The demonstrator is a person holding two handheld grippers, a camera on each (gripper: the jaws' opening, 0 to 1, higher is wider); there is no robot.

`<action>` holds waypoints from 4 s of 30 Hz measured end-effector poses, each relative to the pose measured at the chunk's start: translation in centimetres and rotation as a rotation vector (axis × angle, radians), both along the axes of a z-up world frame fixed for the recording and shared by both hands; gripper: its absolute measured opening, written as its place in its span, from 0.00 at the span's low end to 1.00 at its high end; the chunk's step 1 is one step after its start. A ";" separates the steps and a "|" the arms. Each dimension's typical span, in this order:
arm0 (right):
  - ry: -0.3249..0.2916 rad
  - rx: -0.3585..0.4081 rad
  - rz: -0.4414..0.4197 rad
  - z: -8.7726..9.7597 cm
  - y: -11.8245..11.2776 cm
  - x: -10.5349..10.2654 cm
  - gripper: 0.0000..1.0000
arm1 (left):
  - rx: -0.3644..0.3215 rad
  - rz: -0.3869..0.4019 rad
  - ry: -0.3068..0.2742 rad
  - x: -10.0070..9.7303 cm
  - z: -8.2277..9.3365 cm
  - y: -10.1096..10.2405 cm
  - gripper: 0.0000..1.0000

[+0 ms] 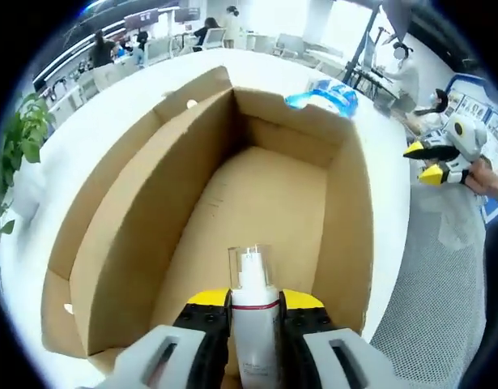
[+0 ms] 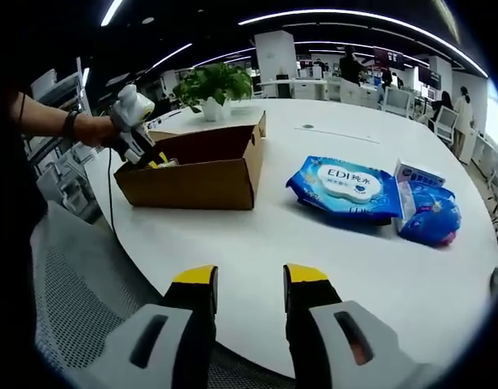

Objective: Operate the shoe box by opening the lid, removing the specified soft item, and placing it in the target area until the item is outside and the box remains undamaged.

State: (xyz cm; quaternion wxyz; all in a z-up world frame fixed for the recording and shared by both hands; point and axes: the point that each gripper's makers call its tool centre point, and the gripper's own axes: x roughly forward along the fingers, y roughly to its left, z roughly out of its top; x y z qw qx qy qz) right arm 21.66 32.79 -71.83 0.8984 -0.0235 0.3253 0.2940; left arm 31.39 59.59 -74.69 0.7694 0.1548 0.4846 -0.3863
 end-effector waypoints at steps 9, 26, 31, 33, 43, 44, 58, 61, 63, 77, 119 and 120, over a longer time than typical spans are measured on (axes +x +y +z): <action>-0.001 0.004 0.007 0.0 0.2 -0.1 0.31 | -0.171 0.091 -0.022 1.3 4.3 -1.7 0.23; 0.001 0.019 0.000 0.2 0.2 -0.1 0.30 | -0.292 -0.018 -0.097 -0.4 9.9 -8.4 0.23; 0.018 0.054 -0.006 0.3 0.3 -0.1 0.30 | -0.255 -0.096 -0.139 -1.4 9.7 -9.9 0.23; 0.037 0.087 -0.009 0.4 0.5 -0.1 0.30 | -0.249 -0.120 -0.152 -1.8 9.5 -10.5 0.23; 0.140 0.358 -0.031 2.1 3.5 0.1 0.31 | -0.174 -0.288 -0.247 -4.6 8.1 -13.3 0.23; 0.141 0.363 -0.027 2.2 3.8 0.1 0.31 | -0.168 -0.298 -0.253 -4.7 8.0 -13.4 0.23; 0.235 0.409 0.058 3.7 8.2 0.7 0.28 | -0.115 -0.463 -0.326 -8.9 5.3 -16.4 0.23; 0.272 0.436 0.057 3.6 8.6 0.4 0.28 | -0.110 -0.488 -0.342 -9.5 5.1 -16.8 0.23; 0.291 0.456 0.048 3.6 8.8 0.2 0.27 | -0.094 -0.513 -0.360 -9.8 4.9 -17.0 0.23; 0.489 0.530 -0.070 1.9 9.2 -0.4 0.23 | -0.050 -0.605 -0.409 -11.2 4.0 -18.0 0.23; 0.503 0.463 0.056 3.5 9.9 -2.3 0.18 | -0.044 -0.708 -0.385 -12.6 3.9 -17.8 0.21; 0.504 0.485 0.058 3.8 10.0 -2.4 0.17 | -0.043 -0.711 -0.392 -12.6 4.0 -17.7 0.21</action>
